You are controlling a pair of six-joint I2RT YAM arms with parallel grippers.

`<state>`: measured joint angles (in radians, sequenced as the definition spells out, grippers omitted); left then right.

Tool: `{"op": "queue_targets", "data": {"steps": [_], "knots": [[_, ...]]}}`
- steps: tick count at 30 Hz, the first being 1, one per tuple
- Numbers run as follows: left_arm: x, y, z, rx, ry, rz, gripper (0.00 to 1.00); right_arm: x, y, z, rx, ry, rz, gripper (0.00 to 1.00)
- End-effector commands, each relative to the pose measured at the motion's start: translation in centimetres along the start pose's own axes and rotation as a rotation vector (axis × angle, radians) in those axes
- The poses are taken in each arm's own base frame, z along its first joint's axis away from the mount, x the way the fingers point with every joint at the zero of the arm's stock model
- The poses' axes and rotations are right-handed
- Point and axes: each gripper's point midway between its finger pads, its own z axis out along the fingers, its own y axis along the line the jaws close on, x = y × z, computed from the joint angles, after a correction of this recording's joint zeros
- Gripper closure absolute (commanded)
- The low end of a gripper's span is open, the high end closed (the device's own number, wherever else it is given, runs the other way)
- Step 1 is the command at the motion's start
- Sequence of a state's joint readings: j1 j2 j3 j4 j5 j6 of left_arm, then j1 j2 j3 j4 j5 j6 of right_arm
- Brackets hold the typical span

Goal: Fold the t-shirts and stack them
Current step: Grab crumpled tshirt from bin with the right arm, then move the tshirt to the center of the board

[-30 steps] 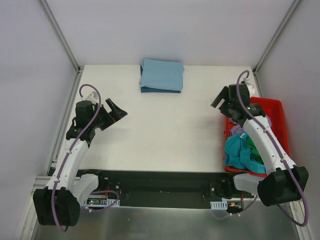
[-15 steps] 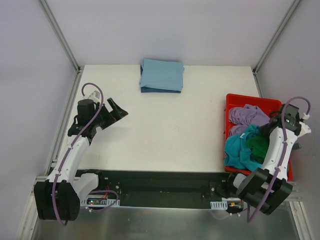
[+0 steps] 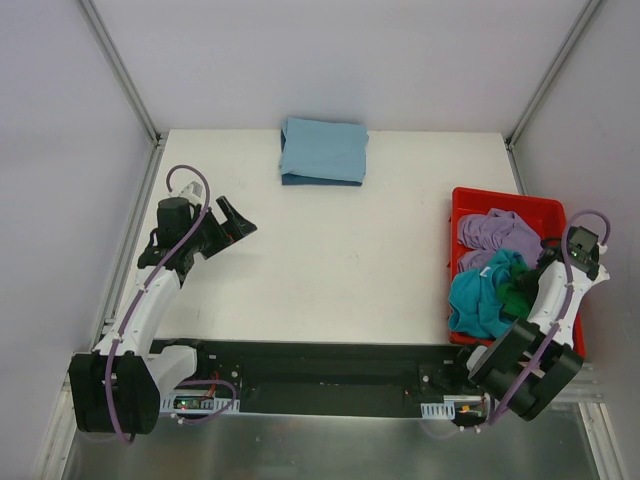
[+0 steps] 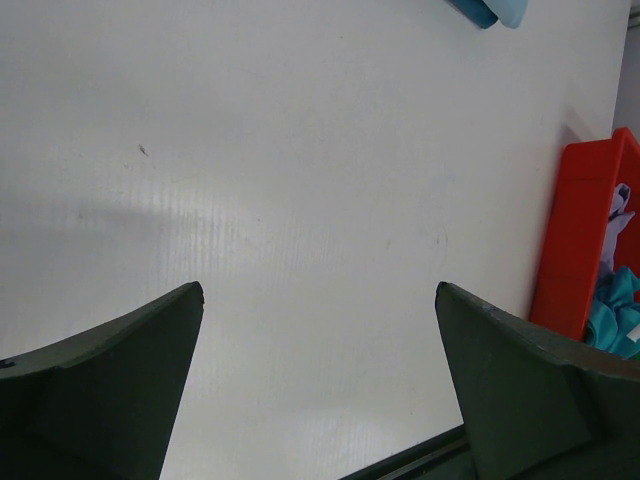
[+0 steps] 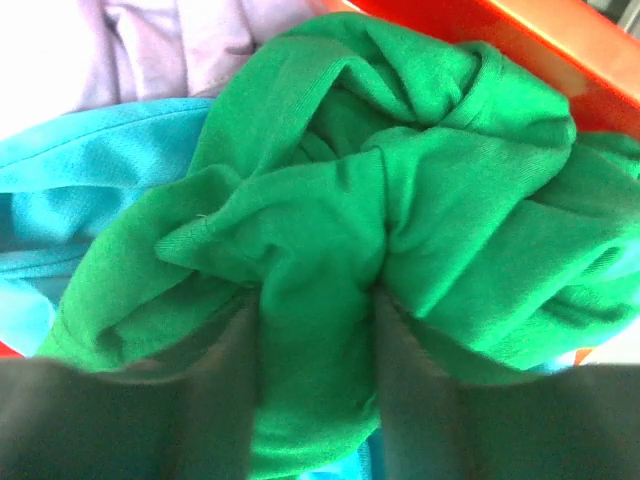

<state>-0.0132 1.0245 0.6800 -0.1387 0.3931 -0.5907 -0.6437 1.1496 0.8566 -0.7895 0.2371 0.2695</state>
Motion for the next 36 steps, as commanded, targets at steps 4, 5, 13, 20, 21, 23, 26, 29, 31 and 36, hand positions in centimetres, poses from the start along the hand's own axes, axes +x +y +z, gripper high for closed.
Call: {"op": "queue_targets", "data": {"steps": [4, 5, 13, 20, 21, 23, 26, 29, 31, 36], "knots": [[-0.8, -1.4, -0.1, 0.051, -0.016, 0.043, 0.01, -2.8, 1.1, -2.2, -0.092, -0.117, -0.025, 0.88], [-0.8, -1.4, -0.1, 0.05, -0.017, 0.044, 0.01, -3.1, 1.3, -2.8, -0.113, -0.137, -0.035, 0.93], [-0.7, -1.7, -0.3, 0.062, -0.014, 0.049, 0.01, -5.6, 0.9, -8.4, -0.156, -0.25, -0.037, 0.92], [-0.8, -1.9, -0.6, 0.071, -0.025, 0.052, 0.01, -8.6, 1.9, -15.2, -0.279, -0.382, -0.024, 0.93], [-0.7, -1.9, -0.5, 0.071, -0.023, 0.053, 0.01, -8.7, 2.7, -16.3, -0.333, -0.394, -0.035, 0.94], [-0.7, -2.0, -0.6, 0.073, -0.023, 0.052, 0.01, -8.7, 4.6, -19.1, -0.467, -0.405, -0.071, 0.94], [-0.6, -2.2, -0.6, 0.084, -0.015, 0.057, 0.01, -6.9, 8.2, -23.1, -0.673, -0.384, -0.192, 0.97], [-0.5, -2.2, -0.7, 0.087, -0.015, 0.056, 0.01, -3.5, 12.4, -26.5, -0.854, -0.346, -0.393, 0.96], [-0.3, -2.1, -0.7, 0.085, -0.011, 0.053, 0.01, 0.4, 15.5, -28.7, -1.013, -0.267, -0.562, 0.96], [0.2, -2.5, -0.7, 0.113, 0.018, 0.037, 0.01, 11.0, 22.1, -33.1, -1.249, -0.097, -0.957, 0.96]]}}
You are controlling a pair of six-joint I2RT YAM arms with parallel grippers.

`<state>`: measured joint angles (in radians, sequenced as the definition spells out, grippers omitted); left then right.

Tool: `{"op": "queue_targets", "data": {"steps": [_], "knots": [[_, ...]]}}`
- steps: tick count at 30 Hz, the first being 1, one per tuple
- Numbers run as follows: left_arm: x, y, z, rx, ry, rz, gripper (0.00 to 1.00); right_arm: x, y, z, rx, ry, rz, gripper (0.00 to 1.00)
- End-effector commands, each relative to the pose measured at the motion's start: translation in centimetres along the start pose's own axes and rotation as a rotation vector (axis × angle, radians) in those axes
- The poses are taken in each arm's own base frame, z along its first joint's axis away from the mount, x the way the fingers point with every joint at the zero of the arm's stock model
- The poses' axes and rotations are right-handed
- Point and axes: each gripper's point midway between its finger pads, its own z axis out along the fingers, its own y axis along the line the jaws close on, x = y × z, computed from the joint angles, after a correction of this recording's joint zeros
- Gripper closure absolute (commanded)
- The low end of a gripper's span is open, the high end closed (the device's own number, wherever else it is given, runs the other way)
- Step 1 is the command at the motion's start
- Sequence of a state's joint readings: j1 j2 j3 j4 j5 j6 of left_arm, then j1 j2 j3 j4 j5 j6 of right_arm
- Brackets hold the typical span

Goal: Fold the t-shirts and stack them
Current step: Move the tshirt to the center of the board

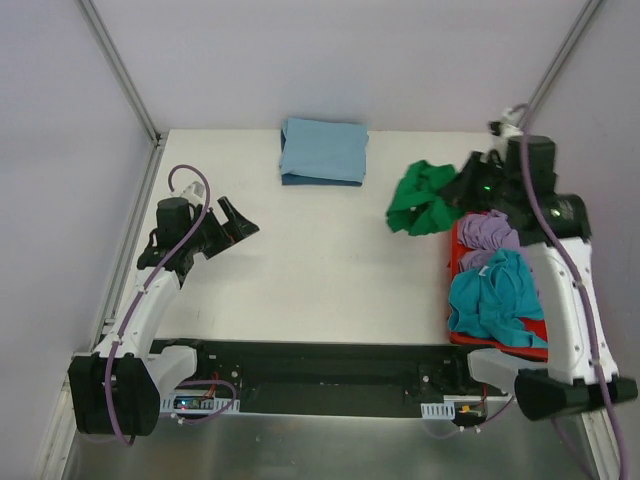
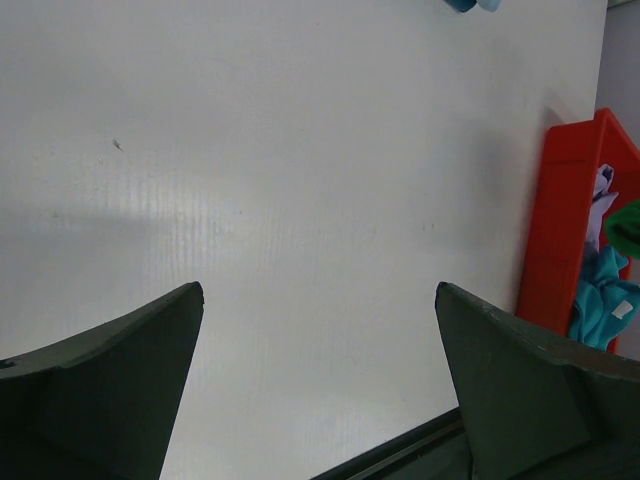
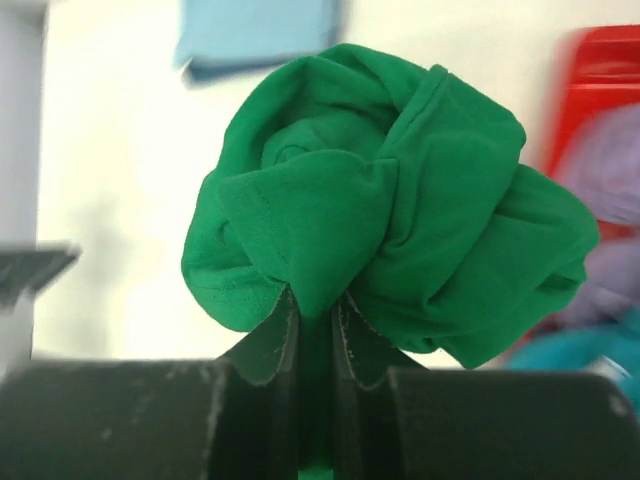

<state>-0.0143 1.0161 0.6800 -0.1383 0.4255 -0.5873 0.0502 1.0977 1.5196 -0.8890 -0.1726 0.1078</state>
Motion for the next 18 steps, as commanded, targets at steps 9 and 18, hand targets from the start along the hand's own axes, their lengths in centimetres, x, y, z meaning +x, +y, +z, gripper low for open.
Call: {"op": "queue_targets", "data": {"steps": [9, 18], "knots": [[-0.1, -1.8, -1.5, 0.055, -0.013, 0.043, 0.01, 9.3, 22.6, 7.8, -0.641, 0.305, -0.549, 0.93], [0.1, -1.9, -1.3, 0.06, 0.001, 0.055, 0.01, 17.5, 8.9, 16.2, -0.103, 0.274, -0.37, 0.28]]}}
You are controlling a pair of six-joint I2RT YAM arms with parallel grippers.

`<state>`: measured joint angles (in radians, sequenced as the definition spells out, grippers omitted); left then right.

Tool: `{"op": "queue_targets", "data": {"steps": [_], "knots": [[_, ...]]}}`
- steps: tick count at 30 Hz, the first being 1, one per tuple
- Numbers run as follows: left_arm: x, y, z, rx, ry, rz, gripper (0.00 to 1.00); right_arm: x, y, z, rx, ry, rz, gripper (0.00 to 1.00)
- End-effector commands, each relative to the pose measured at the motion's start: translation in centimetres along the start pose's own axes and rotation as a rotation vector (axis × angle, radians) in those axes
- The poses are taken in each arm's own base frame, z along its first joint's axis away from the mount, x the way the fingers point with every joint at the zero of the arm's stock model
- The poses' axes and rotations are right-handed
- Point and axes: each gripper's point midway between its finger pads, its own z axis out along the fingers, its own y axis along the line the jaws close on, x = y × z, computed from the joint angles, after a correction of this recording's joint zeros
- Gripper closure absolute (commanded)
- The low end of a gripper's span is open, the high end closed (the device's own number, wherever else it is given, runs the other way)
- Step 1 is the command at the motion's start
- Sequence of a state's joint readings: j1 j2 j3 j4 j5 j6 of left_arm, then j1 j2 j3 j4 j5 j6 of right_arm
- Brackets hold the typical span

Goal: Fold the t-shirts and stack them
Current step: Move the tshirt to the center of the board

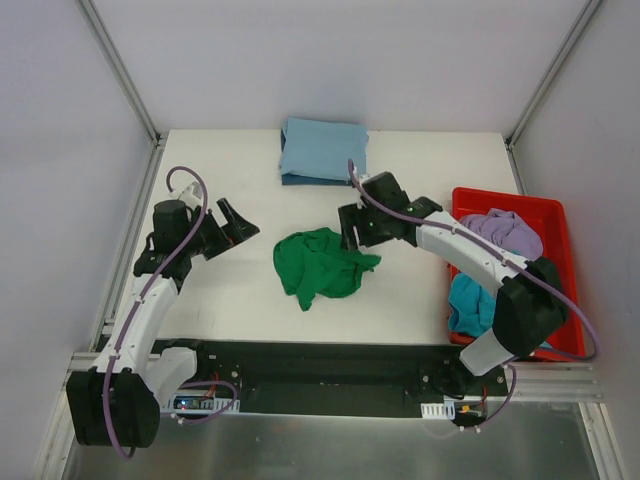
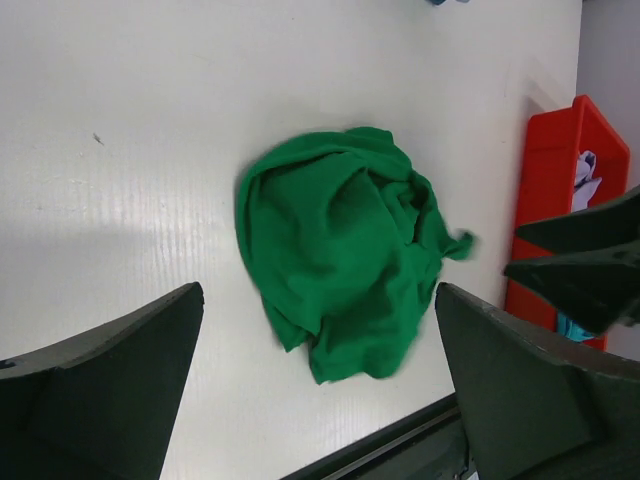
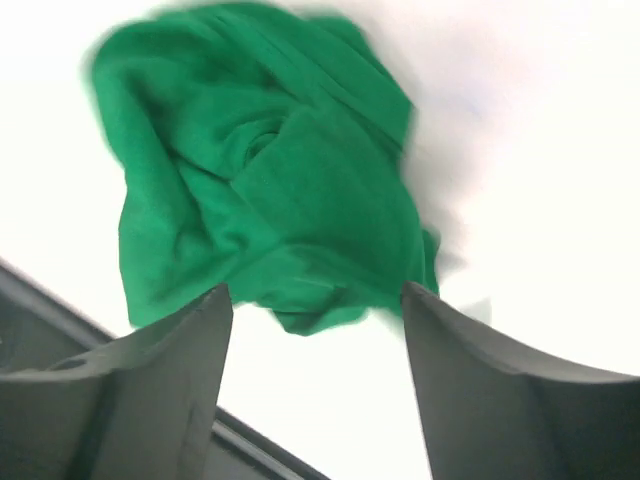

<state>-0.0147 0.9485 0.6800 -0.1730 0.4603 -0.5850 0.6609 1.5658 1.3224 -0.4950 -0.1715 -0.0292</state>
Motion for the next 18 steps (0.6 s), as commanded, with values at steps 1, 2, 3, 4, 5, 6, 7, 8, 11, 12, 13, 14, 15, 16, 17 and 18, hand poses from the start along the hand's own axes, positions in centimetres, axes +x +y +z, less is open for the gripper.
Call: {"op": "queue_targets", "data": {"steps": [1, 2, 3, 4, 5, 6, 7, 8, 11, 12, 13, 14, 15, 16, 17, 18], "knots": [[0.0, -0.8, 0.3, 0.02, 0.019, 0.039, 0.01, 1.2, -5.6, -1.2, 0.295, -0.161, 0.186, 0.27], [0.2, -1.1, 0.4, 0.027, 0.032, 0.041, 0.01, 2.4, -6.6, -1.8, 0.343, -0.178, 0.225, 0.27], [0.4, -1.5, 0.5, 0.036, 0.047, 0.044, 0.01, 2.5, -6.9, -2.6, 0.358, -0.225, 0.25, 0.25], [0.8, -1.8, 0.7, 0.034, 0.06, 0.045, 0.01, 3.1, -7.1, -3.0, 0.352, -0.257, 0.262, 0.12], [1.5, -2.4, 0.7, 0.031, 0.083, 0.054, 0.01, 3.4, -7.0, -3.4, 0.329, -0.303, 0.272, 0.04], [2.0, -3.3, 0.8, 0.027, 0.099, 0.082, 0.01, 3.2, -7.0, -4.0, 0.311, -0.358, 0.284, 0.04], [2.6, -4.0, 0.8, 0.01, 0.107, 0.112, 0.01, 3.6, -7.0, -4.3, 0.302, -0.386, 0.298, 0.04], [3.9, -4.6, 0.9, -0.002, 0.139, 0.148, 0.01, 3.9, -7.2, -4.8, 0.301, -0.415, 0.317, 0.04], [8.0, -4.4, 1.1, -0.059, 0.244, 0.189, 0.01, 4.3, -7.4, -5.8, 0.281, -0.47, 0.334, 0.04], [9.3, -3.9, 1.2, -0.078, 0.28, 0.185, 0.01, 4.7, -7.4, -5.9, 0.274, -0.474, 0.333, 0.04], [10.6, -3.4, 1.2, -0.094, 0.313, 0.184, 0.01, 4.8, -7.2, -6.0, 0.259, -0.478, 0.319, 0.04], [12.0, -2.6, 1.3, -0.118, 0.343, 0.185, 0.01, 5.2, -7.2, -5.8, 0.252, -0.474, 0.313, 0.04], [13.5, -2.4, 1.2, -0.119, 0.386, 0.203, 0.01, 5.6, -7.3, -5.7, 0.252, -0.471, 0.309, 0.04], [15.2, -2.3, 1.2, -0.12, 0.436, 0.226, 0.01, 5.7, -7.3, -5.6, 0.25, -0.471, 0.299, 0.04], [16.4, -2.2, 1.2, -0.126, 0.474, 0.24, 0.01, 6.0, -7.4, -5.4, 0.25, -0.468, 0.291, 0.04], [17.8, -2.2, 1.1, -0.133, 0.514, 0.261, 0.02, 6.2, -7.5, -5.2, 0.253, -0.461, 0.287, 0.04]]}}
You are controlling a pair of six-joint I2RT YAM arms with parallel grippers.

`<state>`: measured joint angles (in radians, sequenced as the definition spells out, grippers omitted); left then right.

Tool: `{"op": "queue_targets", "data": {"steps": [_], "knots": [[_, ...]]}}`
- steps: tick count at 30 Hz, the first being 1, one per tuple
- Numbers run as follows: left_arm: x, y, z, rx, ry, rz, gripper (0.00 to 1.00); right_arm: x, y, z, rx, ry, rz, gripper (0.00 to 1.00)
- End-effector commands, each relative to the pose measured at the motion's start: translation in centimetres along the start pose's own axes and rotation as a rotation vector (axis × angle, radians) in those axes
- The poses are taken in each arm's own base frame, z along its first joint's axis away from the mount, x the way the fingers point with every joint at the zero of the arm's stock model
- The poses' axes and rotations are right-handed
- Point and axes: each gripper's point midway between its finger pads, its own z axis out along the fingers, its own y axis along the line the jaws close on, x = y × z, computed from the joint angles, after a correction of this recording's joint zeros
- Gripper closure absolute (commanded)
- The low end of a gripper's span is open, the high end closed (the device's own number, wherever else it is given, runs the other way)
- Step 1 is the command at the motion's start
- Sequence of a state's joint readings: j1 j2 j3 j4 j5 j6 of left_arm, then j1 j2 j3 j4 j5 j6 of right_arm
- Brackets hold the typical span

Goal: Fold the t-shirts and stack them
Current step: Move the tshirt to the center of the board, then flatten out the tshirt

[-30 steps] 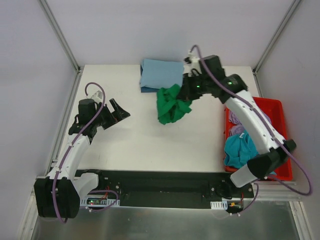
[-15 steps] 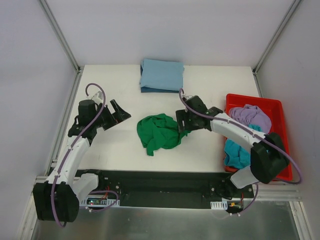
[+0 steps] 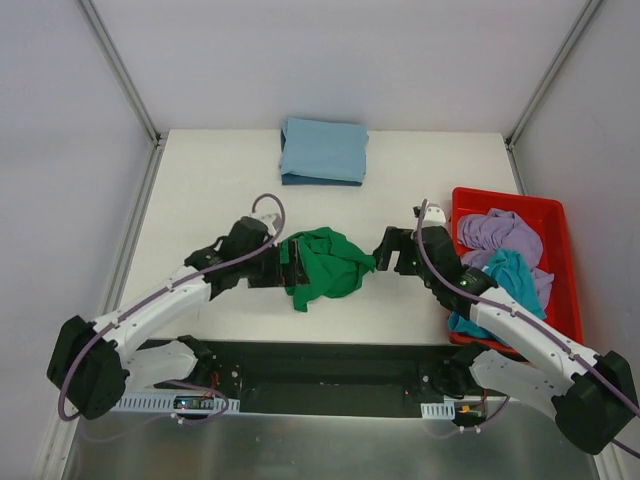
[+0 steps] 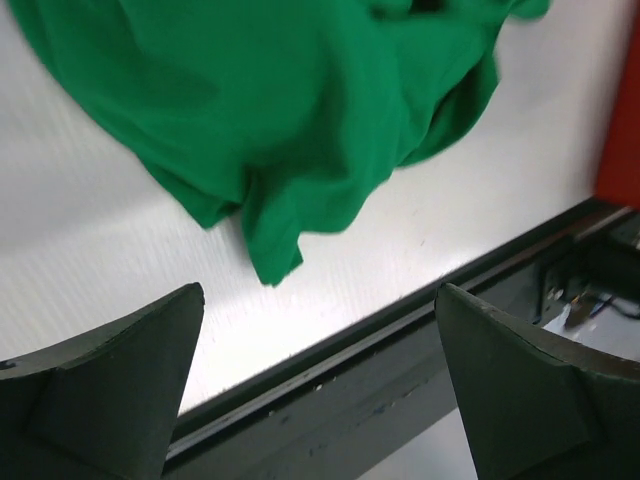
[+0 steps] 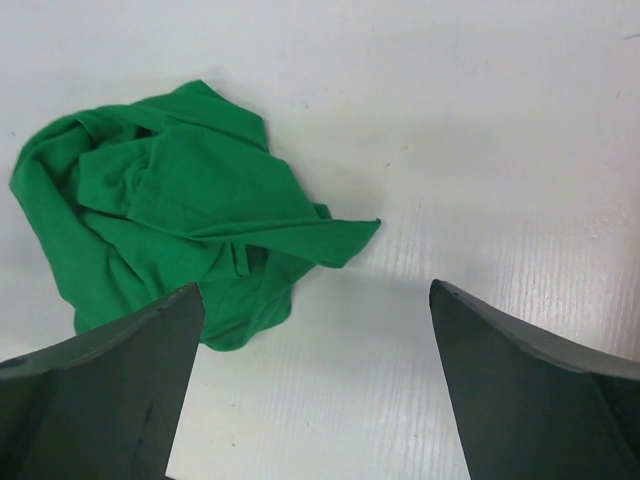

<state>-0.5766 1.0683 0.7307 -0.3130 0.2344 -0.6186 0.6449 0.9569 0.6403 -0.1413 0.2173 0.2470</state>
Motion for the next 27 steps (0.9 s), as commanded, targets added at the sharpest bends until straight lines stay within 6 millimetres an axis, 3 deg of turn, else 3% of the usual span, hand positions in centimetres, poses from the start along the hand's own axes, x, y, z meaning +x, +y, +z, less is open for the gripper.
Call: {"op": "queue_targets", "data": {"steps": [1, 2, 6, 10, 13, 14, 15, 20, 27], "knots": [[5.6, 1.4, 2.2, -0.119, 0.176, 0.012, 0.05, -0.4, 0.1, 0.5, -0.02, -0.041, 0.0, 0.04], [6.0, 1.7, 2.7, -0.145, 0.192, 0.008, 0.08, -0.3, 0.1, 0.6, -0.022, -0.036, -0.01, 0.04], [6.5, 2.2, 5.2, -0.216, 0.28, -0.026, 0.43, -0.3, 0.1, 0.8, -0.02, -0.037, -0.026, 0.04], [6.1, 2.3, 6.7, -0.247, 0.303, -0.029, 0.48, -0.1, -0.5, 1.0, 0.003, -0.035, -0.036, 0.04], [7.0, 2.5, 7.3, -0.252, 0.348, -0.034, 0.78, 0.1, -0.9, 1.2, 0.021, -0.031, -0.038, 0.04], [7.0, 2.6, 7.4, -0.257, 0.35, -0.037, 0.93, 0.2, -0.9, 1.4, 0.025, -0.026, -0.039, 0.04], [7.0, 2.7, 7.4, -0.26, 0.351, -0.036, 1.0, 0.2, -0.8, 1.5, 0.02, -0.022, -0.04, 0.04], [6.3, 2.9, 5.7, -0.285, 0.303, -0.019, 1.0, 1.3, 1.8, 2.3, -0.12, 0.07, -0.158, 0.03], [4.3, 4.1, 1.5, -0.4, 0.224, 0.03, 1.0, 2.1, 4.5, 4.0, -0.199, 0.152, -0.588, 0.08]]}}
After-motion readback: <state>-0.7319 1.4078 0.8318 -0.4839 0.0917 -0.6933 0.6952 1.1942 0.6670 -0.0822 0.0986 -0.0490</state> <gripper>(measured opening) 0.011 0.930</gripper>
